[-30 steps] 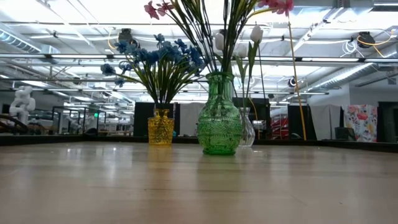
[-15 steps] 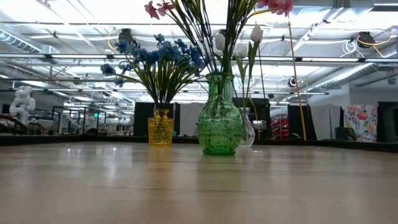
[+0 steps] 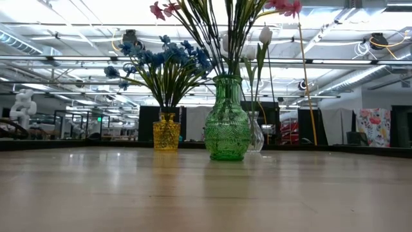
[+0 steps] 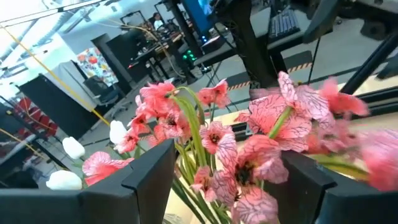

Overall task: Sort flowers into vase by color
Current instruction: Adjust the pink flowers in the green vase

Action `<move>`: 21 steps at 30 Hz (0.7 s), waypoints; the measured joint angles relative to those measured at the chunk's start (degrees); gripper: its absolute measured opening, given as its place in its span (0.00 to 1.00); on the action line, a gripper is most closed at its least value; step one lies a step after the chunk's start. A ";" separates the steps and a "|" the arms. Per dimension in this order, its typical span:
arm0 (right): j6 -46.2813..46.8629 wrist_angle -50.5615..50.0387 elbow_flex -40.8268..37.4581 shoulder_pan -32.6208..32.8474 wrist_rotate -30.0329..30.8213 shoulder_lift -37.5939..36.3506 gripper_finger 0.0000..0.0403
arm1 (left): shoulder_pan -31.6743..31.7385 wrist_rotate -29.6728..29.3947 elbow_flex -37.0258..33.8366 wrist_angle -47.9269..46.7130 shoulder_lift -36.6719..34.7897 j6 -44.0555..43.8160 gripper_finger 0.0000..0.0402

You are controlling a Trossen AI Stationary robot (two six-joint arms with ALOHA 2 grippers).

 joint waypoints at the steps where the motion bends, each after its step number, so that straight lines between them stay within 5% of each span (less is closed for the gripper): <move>1: 0.10 0.00 0.00 0.66 0.00 0.00 0.66 | -0.26 0.00 0.00 -0.02 -0.16 0.41 0.58; 16: 0.21 0.02 0.00 2.34 -1.05 0.00 0.66 | -6.90 -2.54 0.01 -3.93 -7.14 0.84 0.58; 21: 4.87 0.04 0.00 -0.44 -13.51 0.00 0.66 | -3.24 6.30 0.04 -3.42 -7.03 -2.00 0.58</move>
